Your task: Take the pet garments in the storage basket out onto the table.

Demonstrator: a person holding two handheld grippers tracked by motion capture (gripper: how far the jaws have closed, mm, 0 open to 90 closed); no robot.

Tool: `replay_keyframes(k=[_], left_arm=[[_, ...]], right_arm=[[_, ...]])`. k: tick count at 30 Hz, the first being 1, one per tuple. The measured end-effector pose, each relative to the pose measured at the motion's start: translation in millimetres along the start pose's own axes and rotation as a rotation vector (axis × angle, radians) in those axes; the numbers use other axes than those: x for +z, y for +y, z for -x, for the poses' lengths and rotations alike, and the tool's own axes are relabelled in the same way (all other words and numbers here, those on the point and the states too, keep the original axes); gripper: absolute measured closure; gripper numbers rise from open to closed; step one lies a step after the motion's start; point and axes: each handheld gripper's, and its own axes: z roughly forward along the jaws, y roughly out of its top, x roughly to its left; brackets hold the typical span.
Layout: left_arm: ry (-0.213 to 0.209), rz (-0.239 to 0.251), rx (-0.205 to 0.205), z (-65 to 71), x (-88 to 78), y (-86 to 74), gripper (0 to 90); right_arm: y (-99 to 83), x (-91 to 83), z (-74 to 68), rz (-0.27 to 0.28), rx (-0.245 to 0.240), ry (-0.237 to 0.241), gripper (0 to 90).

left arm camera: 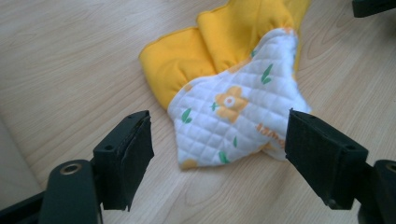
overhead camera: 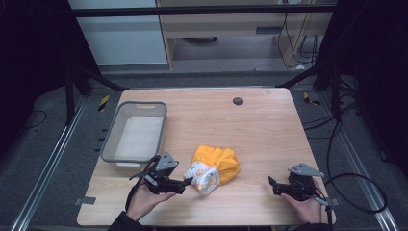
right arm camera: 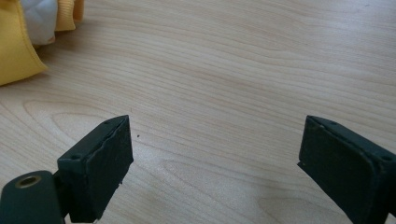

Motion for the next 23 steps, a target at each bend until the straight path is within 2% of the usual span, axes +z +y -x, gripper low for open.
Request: replay_keyframes(k=[10, 16, 18, 19, 22, 23], left_arm=[[0.032, 0.023, -0.058, -15.7, -12.1, -24.0, 23.2], [0.053, 0.024, -0.088, -24.6, -21.2, -44.5, 23.1], [0.071, 0.024, -0.106, -29.3, -26.9, -55.8, 23.2], [0.071, 0.024, -0.106, -29.3, -26.9, -55.8, 23.2], [0.092, 0.024, -0.136, -37.2, -34.1, -71.0, 23.2], [0.092, 0.024, -0.136, -37.2, -34.1, -71.0, 23.2]], right_arm=[[-0.5, 0.4, 0.3, 0.001, -0.004, -0.001, 9.5], [-0.7, 0.8, 0.4, -0.001, -0.006, -0.001, 9.3], [-0.9, 0.8, 0.4, -0.003, -0.006, -0.002, 9.2], [-0.9, 0.8, 0.4, -0.003, -0.006, -0.002, 9.2], [-1.1, 1.3, 0.5, -0.007, -0.006, -0.001, 9.1], [-1.1, 1.3, 0.5, -0.007, -0.006, -0.001, 9.1]])
